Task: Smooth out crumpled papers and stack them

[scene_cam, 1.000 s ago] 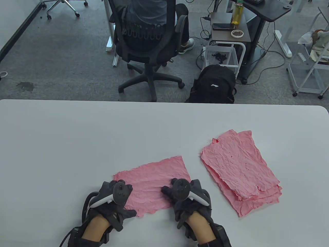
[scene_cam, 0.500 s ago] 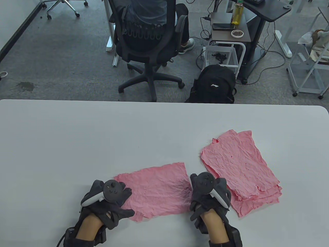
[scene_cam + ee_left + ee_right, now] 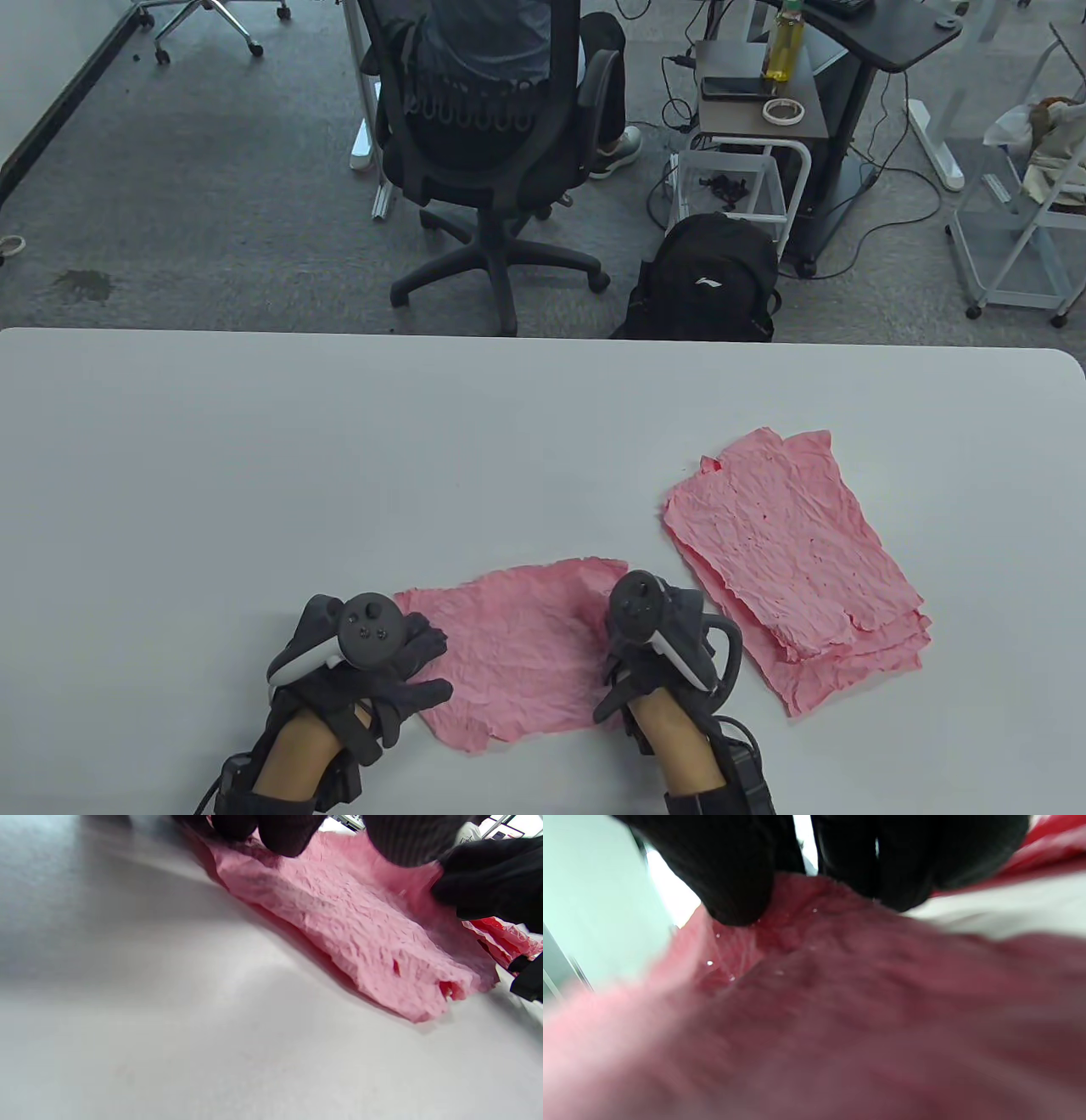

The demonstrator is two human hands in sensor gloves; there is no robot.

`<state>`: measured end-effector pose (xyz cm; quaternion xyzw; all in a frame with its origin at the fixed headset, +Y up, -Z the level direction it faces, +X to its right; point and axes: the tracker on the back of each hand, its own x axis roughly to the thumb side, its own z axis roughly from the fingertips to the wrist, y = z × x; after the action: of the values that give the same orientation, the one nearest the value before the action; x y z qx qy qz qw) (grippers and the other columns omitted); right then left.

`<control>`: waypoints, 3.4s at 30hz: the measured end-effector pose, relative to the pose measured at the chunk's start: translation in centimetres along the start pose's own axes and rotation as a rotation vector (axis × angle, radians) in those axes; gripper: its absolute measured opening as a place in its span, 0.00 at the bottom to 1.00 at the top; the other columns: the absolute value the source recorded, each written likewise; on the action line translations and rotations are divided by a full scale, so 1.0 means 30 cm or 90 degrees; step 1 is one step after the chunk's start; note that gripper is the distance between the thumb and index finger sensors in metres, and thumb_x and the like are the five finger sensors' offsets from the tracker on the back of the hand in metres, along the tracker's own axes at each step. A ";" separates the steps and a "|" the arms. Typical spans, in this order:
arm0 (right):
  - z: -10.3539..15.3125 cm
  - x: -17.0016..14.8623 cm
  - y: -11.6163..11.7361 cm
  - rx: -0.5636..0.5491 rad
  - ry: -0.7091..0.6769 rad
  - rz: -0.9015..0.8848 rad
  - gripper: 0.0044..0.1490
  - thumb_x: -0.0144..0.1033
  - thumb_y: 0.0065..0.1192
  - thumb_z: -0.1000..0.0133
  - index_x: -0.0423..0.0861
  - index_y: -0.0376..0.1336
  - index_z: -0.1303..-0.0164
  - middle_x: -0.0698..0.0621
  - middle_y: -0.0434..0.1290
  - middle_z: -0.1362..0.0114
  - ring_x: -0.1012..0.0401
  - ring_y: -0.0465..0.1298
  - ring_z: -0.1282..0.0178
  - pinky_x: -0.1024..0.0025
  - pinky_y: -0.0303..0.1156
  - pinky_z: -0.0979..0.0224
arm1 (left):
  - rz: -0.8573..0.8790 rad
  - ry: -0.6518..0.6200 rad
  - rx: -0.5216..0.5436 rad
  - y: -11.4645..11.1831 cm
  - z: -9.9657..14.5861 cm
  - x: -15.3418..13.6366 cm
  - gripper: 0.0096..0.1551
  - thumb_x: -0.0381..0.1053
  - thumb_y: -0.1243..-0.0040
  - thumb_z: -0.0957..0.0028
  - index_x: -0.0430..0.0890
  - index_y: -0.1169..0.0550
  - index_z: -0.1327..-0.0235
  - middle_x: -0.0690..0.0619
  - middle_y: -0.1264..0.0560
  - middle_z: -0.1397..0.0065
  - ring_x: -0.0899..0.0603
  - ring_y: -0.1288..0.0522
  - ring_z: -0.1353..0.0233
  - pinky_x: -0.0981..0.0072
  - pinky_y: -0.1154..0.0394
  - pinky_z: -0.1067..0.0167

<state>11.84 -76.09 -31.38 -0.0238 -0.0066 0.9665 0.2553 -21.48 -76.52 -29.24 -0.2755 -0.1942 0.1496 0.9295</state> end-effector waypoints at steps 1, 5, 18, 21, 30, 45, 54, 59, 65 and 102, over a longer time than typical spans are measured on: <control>0.004 -0.030 -0.020 -0.014 0.009 -0.150 0.25 0.40 0.67 0.49 0.46 0.67 0.43 0.37 0.77 0.36 0.38 0.78 0.40 0.41 0.73 0.42 | -0.003 0.002 0.000 -0.001 -0.001 0.001 0.48 0.72 0.46 0.49 0.50 0.37 0.19 0.47 0.48 0.15 0.34 0.51 0.13 0.31 0.50 0.24; 0.000 -0.100 -0.028 0.016 0.071 -0.476 0.35 0.33 0.68 0.51 0.40 0.56 0.35 0.48 0.80 0.48 0.49 0.83 0.50 0.50 0.78 0.49 | 0.006 -0.001 0.004 0.000 -0.001 -0.002 0.48 0.72 0.47 0.49 0.49 0.37 0.19 0.46 0.48 0.15 0.34 0.51 0.14 0.31 0.50 0.24; -0.005 -0.072 0.057 0.317 0.011 -0.783 0.26 0.38 0.63 0.43 0.46 0.64 0.35 0.45 0.70 0.40 0.42 0.73 0.40 0.44 0.71 0.42 | 0.003 0.012 0.023 0.006 -0.002 -0.013 0.49 0.72 0.47 0.49 0.51 0.40 0.17 0.47 0.51 0.14 0.34 0.54 0.13 0.30 0.52 0.23; -0.022 -0.068 -0.016 0.186 -0.012 -0.718 0.23 0.33 0.66 0.48 0.42 0.69 0.42 0.36 0.80 0.43 0.40 0.83 0.50 0.47 0.80 0.53 | -0.001 0.026 0.139 0.043 0.027 -0.031 0.50 0.73 0.47 0.49 0.53 0.43 0.16 0.48 0.54 0.13 0.34 0.56 0.12 0.29 0.52 0.23; 0.004 -0.314 -0.338 -0.345 -0.052 -0.789 0.28 0.30 0.65 0.46 0.45 0.63 0.34 0.44 0.80 0.41 0.47 0.83 0.48 0.54 0.80 0.50 | -0.005 0.044 0.277 0.085 0.071 -0.044 0.52 0.74 0.49 0.48 0.56 0.52 0.15 0.50 0.58 0.13 0.35 0.58 0.11 0.28 0.52 0.22; 0.151 -0.522 -0.401 -0.493 0.304 -0.266 0.52 0.38 0.68 0.46 0.40 0.39 0.23 0.32 0.50 0.21 0.32 0.58 0.26 0.35 0.61 0.34 | 0.003 0.050 0.297 0.077 0.071 -0.060 0.54 0.75 0.51 0.47 0.59 0.60 0.16 0.50 0.63 0.13 0.34 0.60 0.11 0.28 0.54 0.22; 0.129 -0.232 -0.382 -0.466 0.053 -0.113 0.50 0.42 0.66 0.44 0.41 0.41 0.23 0.33 0.51 0.21 0.33 0.57 0.25 0.34 0.58 0.32 | -0.038 0.055 0.426 0.097 0.105 -0.044 0.54 0.75 0.52 0.47 0.60 0.61 0.17 0.50 0.62 0.13 0.34 0.58 0.11 0.28 0.52 0.22; 0.094 -0.085 -0.259 -0.373 -0.090 -0.072 0.50 0.44 0.64 0.43 0.42 0.41 0.22 0.34 0.51 0.20 0.33 0.57 0.24 0.33 0.57 0.32 | -0.064 0.028 0.473 0.089 0.111 -0.027 0.54 0.75 0.52 0.46 0.60 0.61 0.16 0.50 0.61 0.12 0.35 0.56 0.10 0.29 0.50 0.22; 0.086 0.041 -0.129 -0.250 -0.202 -0.047 0.50 0.45 0.64 0.43 0.44 0.40 0.21 0.35 0.51 0.19 0.33 0.56 0.23 0.31 0.56 0.31 | -0.074 0.009 0.462 0.082 0.108 -0.011 0.52 0.75 0.52 0.46 0.63 0.59 0.16 0.50 0.60 0.12 0.35 0.55 0.10 0.29 0.49 0.22; 0.029 0.042 -0.017 0.010 -0.311 -0.206 0.47 0.57 0.55 0.42 0.54 0.41 0.19 0.38 0.47 0.14 0.37 0.45 0.16 0.28 0.42 0.26 | -0.013 -0.050 0.386 0.064 0.081 -0.005 0.49 0.77 0.55 0.48 0.69 0.58 0.16 0.51 0.55 0.10 0.35 0.53 0.09 0.28 0.49 0.22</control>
<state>10.95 -75.02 -30.56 0.2131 -0.0638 0.8903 0.3973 -23.01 -73.94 -28.51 0.0226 -0.1791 0.2022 0.9626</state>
